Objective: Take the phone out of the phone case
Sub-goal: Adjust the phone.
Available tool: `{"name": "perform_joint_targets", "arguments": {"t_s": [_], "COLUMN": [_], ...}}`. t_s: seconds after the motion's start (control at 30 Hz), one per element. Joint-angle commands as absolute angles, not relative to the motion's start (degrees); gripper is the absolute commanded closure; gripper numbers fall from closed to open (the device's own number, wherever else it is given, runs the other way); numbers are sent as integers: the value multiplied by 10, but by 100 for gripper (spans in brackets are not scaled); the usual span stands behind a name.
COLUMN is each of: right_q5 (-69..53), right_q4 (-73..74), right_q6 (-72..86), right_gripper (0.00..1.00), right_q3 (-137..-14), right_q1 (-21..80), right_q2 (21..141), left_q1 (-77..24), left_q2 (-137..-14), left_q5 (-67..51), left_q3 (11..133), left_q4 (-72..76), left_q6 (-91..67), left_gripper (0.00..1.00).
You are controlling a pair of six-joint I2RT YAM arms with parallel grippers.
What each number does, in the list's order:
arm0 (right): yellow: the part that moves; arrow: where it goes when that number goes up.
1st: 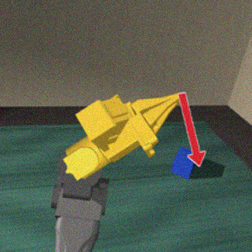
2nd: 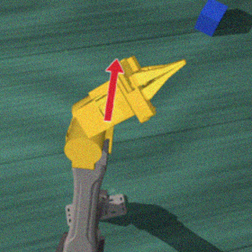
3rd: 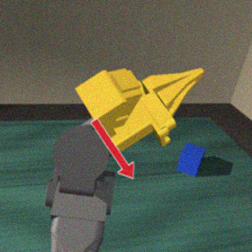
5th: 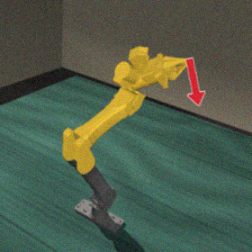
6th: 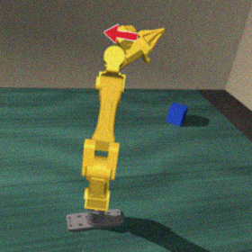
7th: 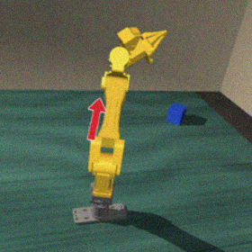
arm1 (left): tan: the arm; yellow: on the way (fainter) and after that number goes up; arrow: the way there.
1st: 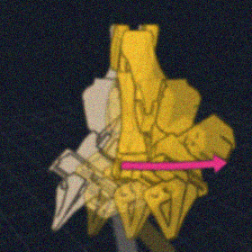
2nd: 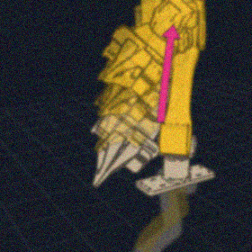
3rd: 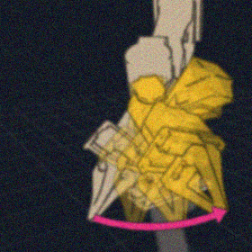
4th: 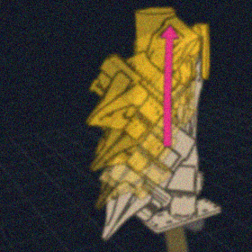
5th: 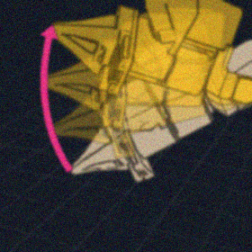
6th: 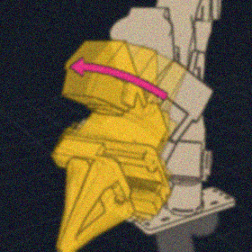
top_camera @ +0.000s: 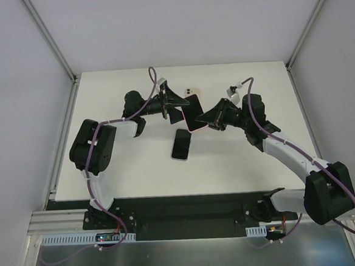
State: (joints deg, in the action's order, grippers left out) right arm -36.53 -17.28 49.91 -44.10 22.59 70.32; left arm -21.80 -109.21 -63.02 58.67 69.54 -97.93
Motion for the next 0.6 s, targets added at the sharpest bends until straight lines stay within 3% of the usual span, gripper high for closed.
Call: {"name": "perform_joint_targets", "arguments": {"t_s": [0.0, 0.5, 0.57], "right_q5": [-404, -382, -381], "right_q4": [-273, -337, -379], "right_q6": [529, 560, 584], "right_gripper": [99, 99, 99], "right_q3": [-487, -470, -458], "right_q1": [229, 233, 232], "right_q2": [717, 758, 767], "left_q1": [-227, -242, -242], "left_q2": [-1082, -1103, -1102], "left_q5": [-644, -660, -659], "left_q3": [616, 671, 675], "left_q4": [872, 855, 849], "left_q6": [-1020, -1047, -1047], "left_gripper": [18, 36, 46]}}
